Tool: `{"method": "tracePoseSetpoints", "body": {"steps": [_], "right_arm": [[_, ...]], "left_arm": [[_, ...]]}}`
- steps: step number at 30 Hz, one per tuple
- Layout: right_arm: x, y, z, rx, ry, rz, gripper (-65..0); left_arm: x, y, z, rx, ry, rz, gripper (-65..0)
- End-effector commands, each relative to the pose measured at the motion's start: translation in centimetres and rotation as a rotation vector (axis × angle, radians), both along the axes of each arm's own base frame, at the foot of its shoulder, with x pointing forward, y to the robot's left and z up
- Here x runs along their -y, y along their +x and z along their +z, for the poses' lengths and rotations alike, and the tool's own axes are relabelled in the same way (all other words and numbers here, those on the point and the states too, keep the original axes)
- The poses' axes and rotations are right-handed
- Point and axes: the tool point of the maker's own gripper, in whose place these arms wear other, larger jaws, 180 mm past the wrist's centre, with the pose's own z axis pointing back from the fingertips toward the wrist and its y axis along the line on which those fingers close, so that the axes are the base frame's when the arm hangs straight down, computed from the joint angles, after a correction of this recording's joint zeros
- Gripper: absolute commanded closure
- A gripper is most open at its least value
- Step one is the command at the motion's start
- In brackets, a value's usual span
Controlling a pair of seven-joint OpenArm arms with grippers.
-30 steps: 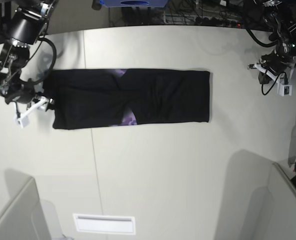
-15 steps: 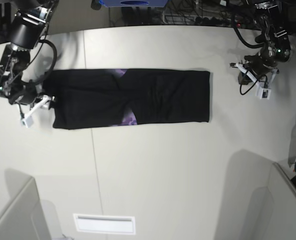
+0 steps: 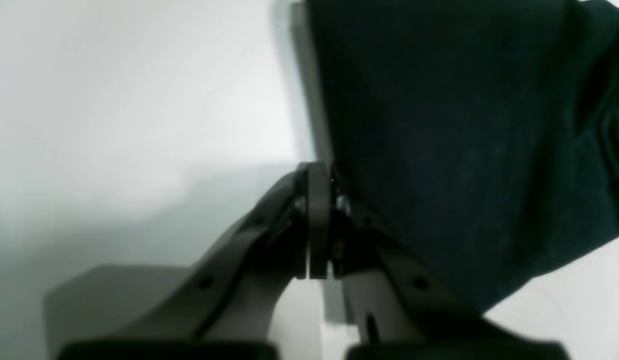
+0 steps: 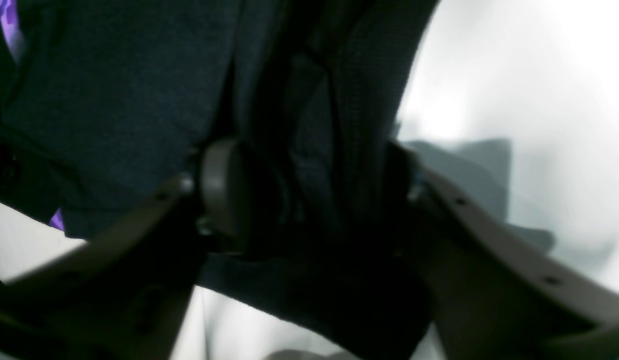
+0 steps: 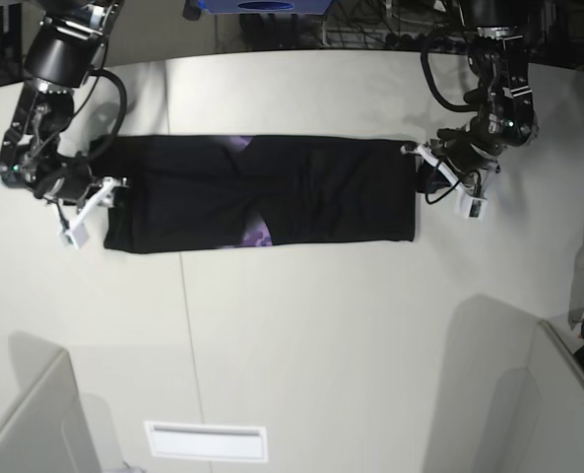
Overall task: Fold the T-shirt properly
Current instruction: 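Grasp the strip end with the right gripper and fold it toward the left gripper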
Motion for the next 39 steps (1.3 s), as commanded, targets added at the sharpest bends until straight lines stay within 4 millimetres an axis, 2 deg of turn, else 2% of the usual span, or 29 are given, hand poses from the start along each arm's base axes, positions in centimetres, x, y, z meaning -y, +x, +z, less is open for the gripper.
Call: {"method": "tracePoseSetpoints", "body": {"steps": [1, 3, 4, 6, 8, 12, 16, 20, 25, 30, 39], "right_arm": [[0.6, 0.0, 0.2, -0.007, -0.021, 0.011, -18.5], [0.8, 0.3, 0.4, 0.010, -0.026, 0.005, -2.9], [0.9, 0.5, 0.5, 0.016, -0.027, -0.001, 0.0], [1.0, 0.8, 0.8, 0.031, -0.035, -0.006, 0.0], [1.1, 1.1, 1.3, 0.050, -0.045, -0.009, 0.0], [1.0, 1.7, 3.7, 0.109, -0.084, -0.035, 0.0], [-0.5, 1.9, 6.0, 0.151, -0.091, -0.041, 0.0], [-3.4, 2.2, 8.3, 0.213, -0.067, -0.018, 0.0], [-6.6, 2.0, 10.8, 0.265, -0.033, 0.008, 0.0], [-11.9, 2.1, 11.8, 0.292, 0.018, 0.128, 0.0], [-20.9, 1.6, 13.0, 0.287, 0.182, 0.223, 0.0]], "left_arm": [[-0.6, -0.9, -0.8, -0.051, 0.033, -0.011, 0.0], [-0.7, -1.0, -1.3, -0.063, 0.029, -0.005, 0.0], [-0.8, -1.1, -1.6, -0.073, 0.026, 0.000, 0.0], [-0.1, -1.3, -2.2, -0.091, 0.019, -0.020, 0.0], [1.5, -1.2, -2.5, -0.099, 0.012, -0.071, 0.0], [3.2, -1.0, -2.6, -0.098, -0.002, -0.113, 0.0], [5.4, -0.2, -2.3, -0.085, -0.028, -0.150, 0.0], [8.0, -0.5, -2.5, -0.095, -0.038, -0.209, 0.0], [9.9, 0.0, -2.7, -0.117, -0.034, -0.192, 0.0], [10.0, 0.8, -2.2, -0.100, -0.032, -0.196, 0.0], [10.1, 1.4, -1.8, -0.086, -0.029, -0.203, 0.0]]}}
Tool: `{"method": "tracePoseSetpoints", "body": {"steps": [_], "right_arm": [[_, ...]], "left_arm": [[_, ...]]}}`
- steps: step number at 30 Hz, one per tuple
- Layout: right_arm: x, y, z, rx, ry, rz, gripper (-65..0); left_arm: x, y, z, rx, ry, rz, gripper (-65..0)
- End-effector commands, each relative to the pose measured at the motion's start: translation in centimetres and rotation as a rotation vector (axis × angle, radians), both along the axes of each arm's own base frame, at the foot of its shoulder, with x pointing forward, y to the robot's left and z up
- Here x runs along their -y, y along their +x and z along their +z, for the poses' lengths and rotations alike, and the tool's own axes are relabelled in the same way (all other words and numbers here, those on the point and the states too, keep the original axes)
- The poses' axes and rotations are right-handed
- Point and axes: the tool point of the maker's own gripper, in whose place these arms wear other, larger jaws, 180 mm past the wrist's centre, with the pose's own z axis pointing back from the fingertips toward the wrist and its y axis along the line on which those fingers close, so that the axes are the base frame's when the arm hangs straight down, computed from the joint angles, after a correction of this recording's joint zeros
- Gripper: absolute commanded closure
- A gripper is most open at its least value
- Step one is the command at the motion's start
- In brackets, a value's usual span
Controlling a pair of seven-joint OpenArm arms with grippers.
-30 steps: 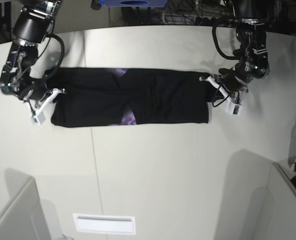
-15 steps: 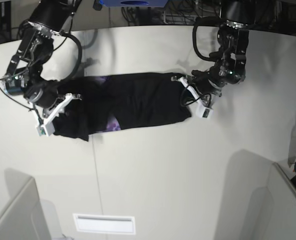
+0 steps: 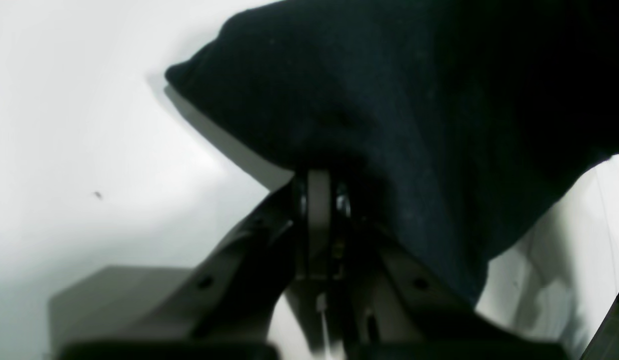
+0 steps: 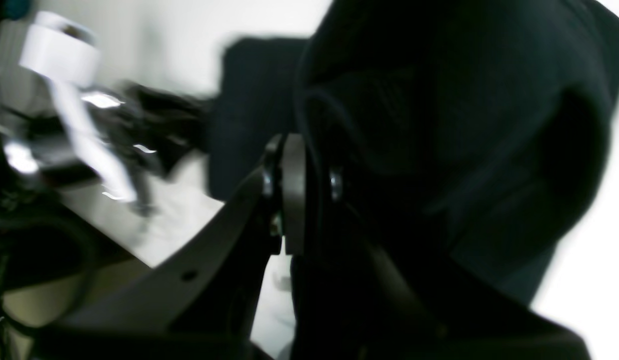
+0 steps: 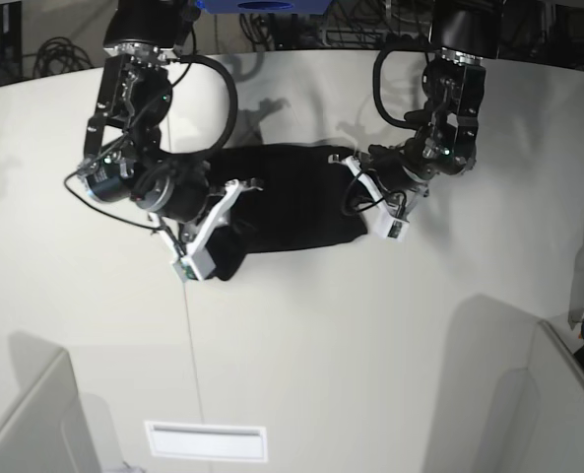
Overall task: Fold the T-shirt properly
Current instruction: 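Grasp the strip end with the right gripper and fold it toward the left gripper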
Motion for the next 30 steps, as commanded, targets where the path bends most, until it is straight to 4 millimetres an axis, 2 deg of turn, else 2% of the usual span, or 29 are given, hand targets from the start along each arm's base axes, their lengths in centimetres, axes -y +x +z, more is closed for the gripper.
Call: {"method": "tracePoseSetpoints", "body": {"steps": [1, 5, 8, 11, 15, 18, 26, 30], "right_arm": [[-1.1, 0.6, 1.4, 0.039, 0.041, 0.006, 0.0], [-4.4, 0.0, 2.1, 0.043, 0.076, 0.063, 0.0], [-5.7, 0.0, 1.9, 0.044, 0.095, 0.076, 0.0], [-6.2, -0.1, 1.9, 0.046, 0.104, 0.083, 0.0], [-5.8, 0.4, 3.7, 0.108, 0.108, 0.075, 0.0], [-5.9, 0.7, 3.9, 0.116, 0.105, 0.080, 0.0], [-9.7, -0.7, -0.1, 0.026, 0.116, 0.164, 0.0], [-11.2, -1.6, -0.1, 0.025, 0.115, 0.217, 0.0]], "left_arm": [[-1.0, -0.8, -1.0, -0.048, 0.066, -0.010, 0.0], [-1.2, -0.7, -1.0, -0.048, 0.069, -0.008, 0.0], [-1.2, -0.9, -1.0, -0.051, 0.065, -0.006, 0.0], [-1.2, -1.0, -1.1, -0.054, 0.065, -0.006, 0.0], [-1.2, -1.1, -1.2, -0.056, 0.065, -0.006, 0.0], [-1.2, -1.1, -1.2, -0.055, 0.067, -0.006, 0.0], [-1.2, -1.2, -1.2, -0.058, 0.064, -0.007, 0.0], [-1.3, -1.2, -1.2, -0.060, 0.067, -0.007, 0.0]]}}
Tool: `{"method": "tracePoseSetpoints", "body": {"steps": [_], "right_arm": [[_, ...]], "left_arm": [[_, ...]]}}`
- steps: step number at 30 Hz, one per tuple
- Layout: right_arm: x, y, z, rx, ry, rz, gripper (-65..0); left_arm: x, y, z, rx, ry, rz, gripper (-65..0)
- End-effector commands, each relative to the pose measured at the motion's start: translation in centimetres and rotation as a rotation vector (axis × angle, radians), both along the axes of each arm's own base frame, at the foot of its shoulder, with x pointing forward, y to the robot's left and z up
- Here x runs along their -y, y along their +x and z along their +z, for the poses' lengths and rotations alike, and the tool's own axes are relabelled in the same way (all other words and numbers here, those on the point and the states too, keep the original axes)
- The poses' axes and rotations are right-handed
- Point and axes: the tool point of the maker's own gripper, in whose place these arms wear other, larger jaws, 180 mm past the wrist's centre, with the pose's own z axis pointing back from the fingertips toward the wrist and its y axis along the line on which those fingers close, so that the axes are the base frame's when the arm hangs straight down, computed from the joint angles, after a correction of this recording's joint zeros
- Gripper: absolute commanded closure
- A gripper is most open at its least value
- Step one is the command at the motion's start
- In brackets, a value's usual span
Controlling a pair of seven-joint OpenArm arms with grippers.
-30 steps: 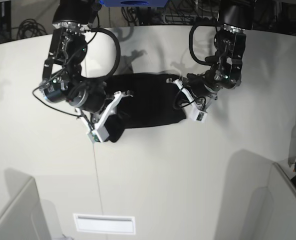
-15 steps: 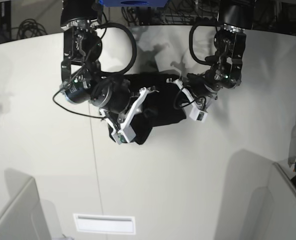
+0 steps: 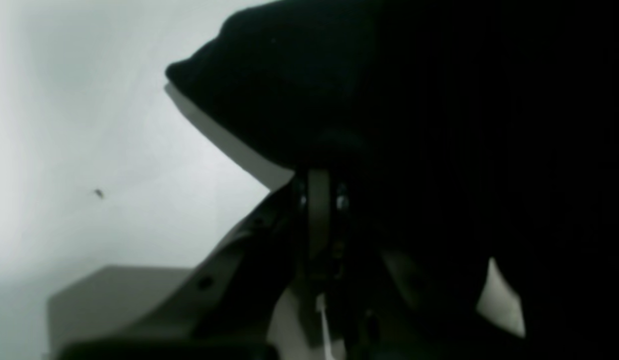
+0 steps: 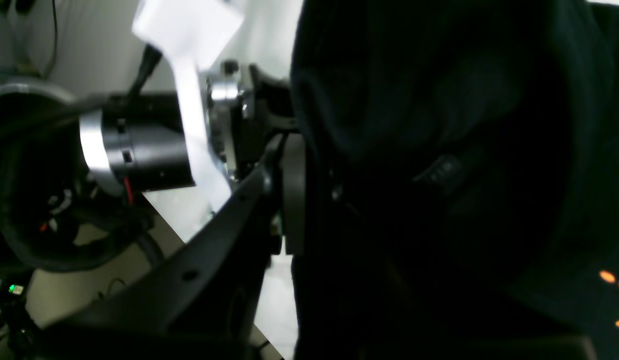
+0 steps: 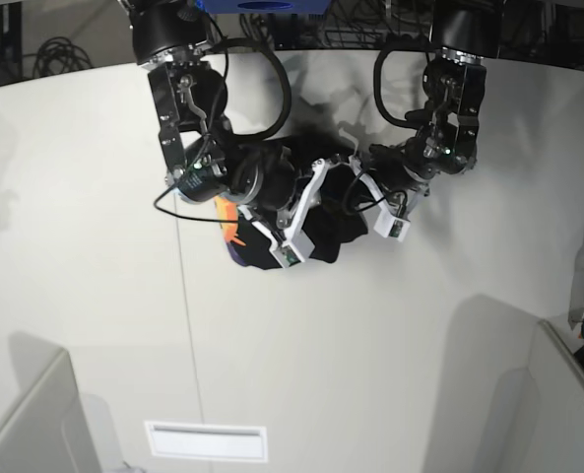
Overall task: Fold the T-shirt properly
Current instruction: 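Grasp the strip end with the right gripper and fold it toward the left gripper, then flip the folded bundle over with both grippers, showing the sun print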
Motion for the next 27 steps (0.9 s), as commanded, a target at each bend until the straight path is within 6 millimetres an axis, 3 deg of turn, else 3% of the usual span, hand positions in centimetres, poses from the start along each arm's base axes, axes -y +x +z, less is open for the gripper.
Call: {"method": "tracePoseSetpoints", "body": {"steps": [1, 7, 11, 14, 19, 23, 27], "right_arm": [[-1.3, 0.6, 1.8, 0.045, 0.055, 0.012, 0.0], [-1.4, 1.4, -0.2, -0.006, 0.018, 0.025, 0.0], [-1.0, 1.8, -1.5, -0.030, 0.001, 0.014, 0.0], [-0.7, 1.8, -1.8, -0.031, -0.006, 0.010, 0.0], [-0.8, 1.8, -1.8, -0.033, -0.012, 0.019, 0.0], [-0.9, 1.3, -2.0, -0.055, -0.020, 0.035, 0.0], [-1.5, 1.2, -1.6, -0.055, 0.002, 0.034, -26.7]], "left_arm": [[-1.1, -1.2, -1.2, -0.062, 0.069, -0.014, 0.0], [-0.5, -1.2, 0.8, -0.002, 0.061, -0.031, 0.0], [-0.5, -1.6, 0.8, -0.016, 0.066, -0.037, 0.0], [-3.4, -2.2, 0.7, -0.057, 0.095, 0.031, 0.0], [-9.2, -3.4, 3.7, -0.041, 0.173, 0.146, 0.0], [-13.8, -5.2, 4.9, -0.042, 0.254, 0.191, 0.0], [-17.1, -6.3, 5.0, -0.033, 0.299, 0.191, 0.0]]}}
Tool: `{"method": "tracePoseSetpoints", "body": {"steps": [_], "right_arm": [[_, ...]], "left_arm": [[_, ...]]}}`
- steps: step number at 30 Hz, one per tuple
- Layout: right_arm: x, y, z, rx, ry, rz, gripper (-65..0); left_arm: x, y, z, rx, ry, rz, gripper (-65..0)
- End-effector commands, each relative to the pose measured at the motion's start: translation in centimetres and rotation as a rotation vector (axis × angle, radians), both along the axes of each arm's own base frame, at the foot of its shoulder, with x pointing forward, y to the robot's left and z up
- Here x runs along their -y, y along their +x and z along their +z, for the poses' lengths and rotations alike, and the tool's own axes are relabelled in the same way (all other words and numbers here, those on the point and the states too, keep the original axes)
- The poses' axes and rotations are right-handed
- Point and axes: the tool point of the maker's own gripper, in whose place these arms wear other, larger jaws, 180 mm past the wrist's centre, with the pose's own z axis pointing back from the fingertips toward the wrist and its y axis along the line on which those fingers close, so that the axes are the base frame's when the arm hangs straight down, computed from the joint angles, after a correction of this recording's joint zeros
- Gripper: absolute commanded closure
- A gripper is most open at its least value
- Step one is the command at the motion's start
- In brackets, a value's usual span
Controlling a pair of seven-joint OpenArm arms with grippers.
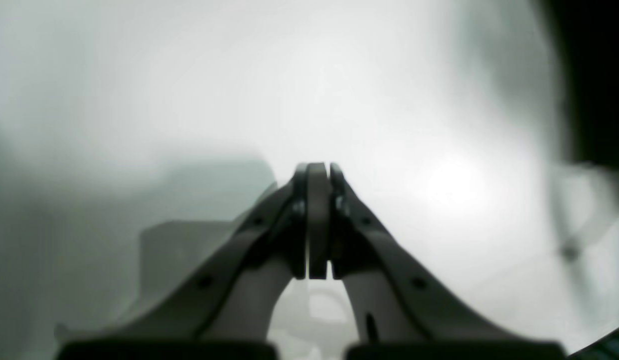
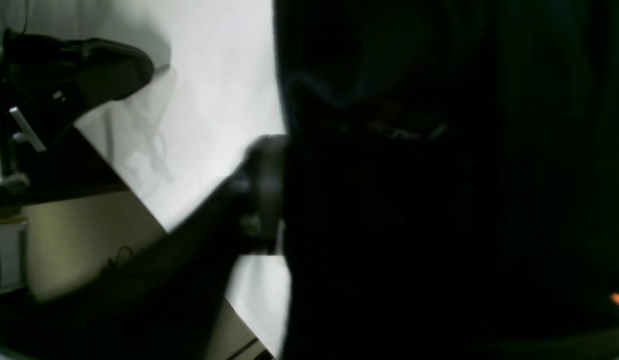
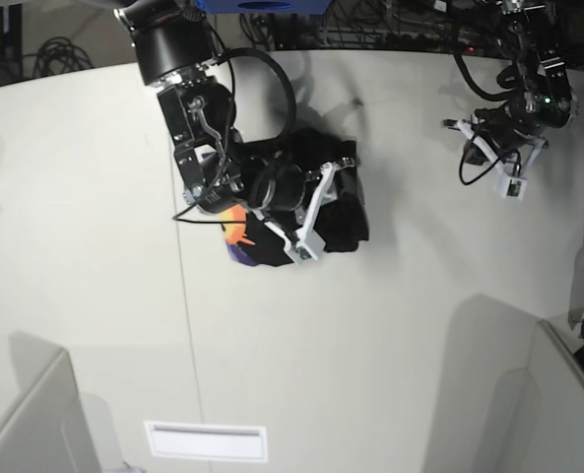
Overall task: Fold the T-shirt properly
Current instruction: 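Flip the folded bundle over with both grippers, showing the sun print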
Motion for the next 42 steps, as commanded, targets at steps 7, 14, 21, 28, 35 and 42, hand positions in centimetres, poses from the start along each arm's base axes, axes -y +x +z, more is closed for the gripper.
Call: {"method": "tracePoseSetpoints", "body": {"steps": [7, 14, 21, 28, 35, 42], "right_arm": [[-1.5, 1.2, 3.9, 0.101, 0.081, 0.000, -37.5], [-0.3, 1.7, 8.6, 0.279, 0.105, -0.006, -24.6], [4.0, 4.7, 4.6, 0.201, 0.070, -0.176, 0.0], [6.4, 3.1, 4.2, 0.223, 0.057, -0.230, 0.0], [13.4, 3.7, 5.2, 0.293, -0.013, -0.368, 0.0], [15.9, 2.7, 3.8, 0.266, -0.084, -0.374, 0.0]], "left_arm": [[-3.9, -0.4, 0.3, 0.017, 0.025, 0.087, 0.0], [-4.2, -0.4, 0.5, 0.020, 0.036, 0.062, 0.0], [-3.0, -0.6, 1.4, 0.043, 0.051, -0.006, 0.0], [3.6, 1.0, 3.9, 0.110, 0.009, -0.132, 0.0], [7.8, 3.4, 3.9, 0.171, -0.135, -0.088, -21.9], [11.7, 5.8, 4.5, 0.235, -0.373, -0.063, -51.8]]}}
